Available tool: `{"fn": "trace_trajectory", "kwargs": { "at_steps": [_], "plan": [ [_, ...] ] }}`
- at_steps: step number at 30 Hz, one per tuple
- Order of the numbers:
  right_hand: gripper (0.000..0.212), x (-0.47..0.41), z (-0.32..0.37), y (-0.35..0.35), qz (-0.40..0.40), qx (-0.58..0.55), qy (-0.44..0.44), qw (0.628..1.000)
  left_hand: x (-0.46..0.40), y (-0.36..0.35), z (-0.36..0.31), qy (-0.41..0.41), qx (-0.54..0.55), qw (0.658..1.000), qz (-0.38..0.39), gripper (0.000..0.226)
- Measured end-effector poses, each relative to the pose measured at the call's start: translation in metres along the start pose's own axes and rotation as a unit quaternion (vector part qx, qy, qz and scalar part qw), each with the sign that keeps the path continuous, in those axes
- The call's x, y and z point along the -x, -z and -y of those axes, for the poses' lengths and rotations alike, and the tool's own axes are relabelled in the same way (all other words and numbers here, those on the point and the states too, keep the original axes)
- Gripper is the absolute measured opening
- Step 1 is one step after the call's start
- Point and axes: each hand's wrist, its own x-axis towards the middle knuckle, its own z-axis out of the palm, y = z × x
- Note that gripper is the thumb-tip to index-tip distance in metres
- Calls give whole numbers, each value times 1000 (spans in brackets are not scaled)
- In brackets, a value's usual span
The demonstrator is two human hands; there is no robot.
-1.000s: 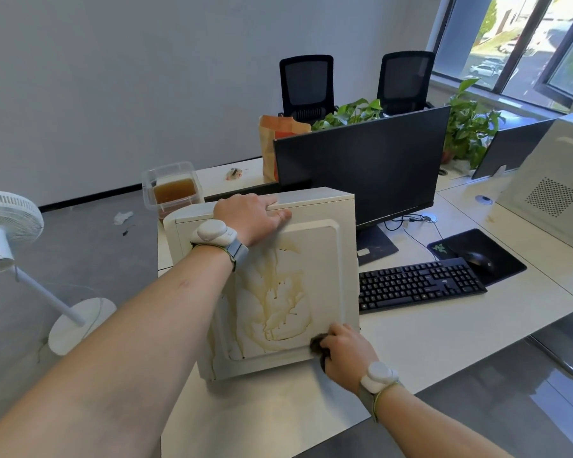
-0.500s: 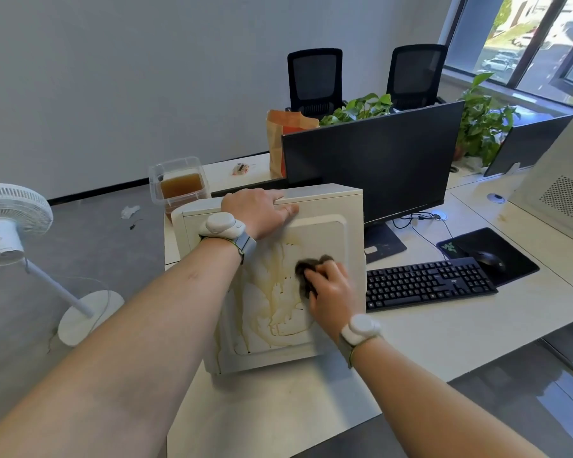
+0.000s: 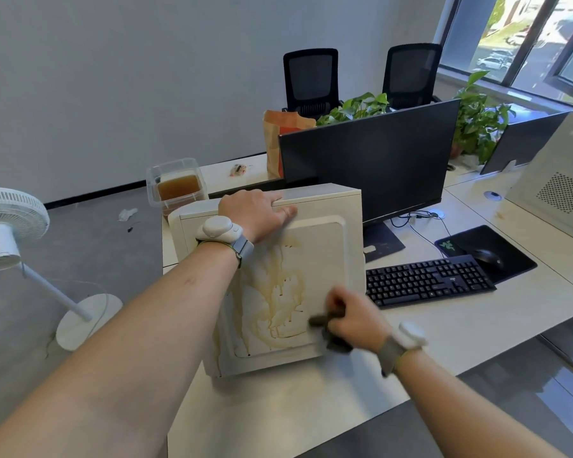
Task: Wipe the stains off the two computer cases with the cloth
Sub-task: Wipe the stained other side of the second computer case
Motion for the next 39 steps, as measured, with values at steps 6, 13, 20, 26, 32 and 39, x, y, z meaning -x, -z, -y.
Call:
{"fn": "trace_trajectory", "kwargs": {
  "at_steps": [6, 13, 20, 26, 32, 39],
  "plan": [
    [29, -63, 62, 73, -332, -83, 120, 932, 1, 0, -1, -4, 3, 1000, 1, 69],
    [37, -36, 0, -25, -379, 57, 152, 911, -1, -3, 1, 1, 0, 1000, 4, 72],
    [34, -6, -8, -50, -276, -30, 15, 960, -4, 1, 1, -6, 3, 1000, 18, 69],
    [34, -40, 75, 14, -365, -110, 116, 917, -6, 5, 6, 6, 52, 997, 58, 63],
    [44, -70, 123, -22, -294, 77, 288, 908, -9, 18, 8, 50, 130, 985, 99, 69],
    [41, -60, 70, 16, -295, 187, 283, 893, -8, 19, 10, 31, 145, 982, 121, 65]
  ]
}}
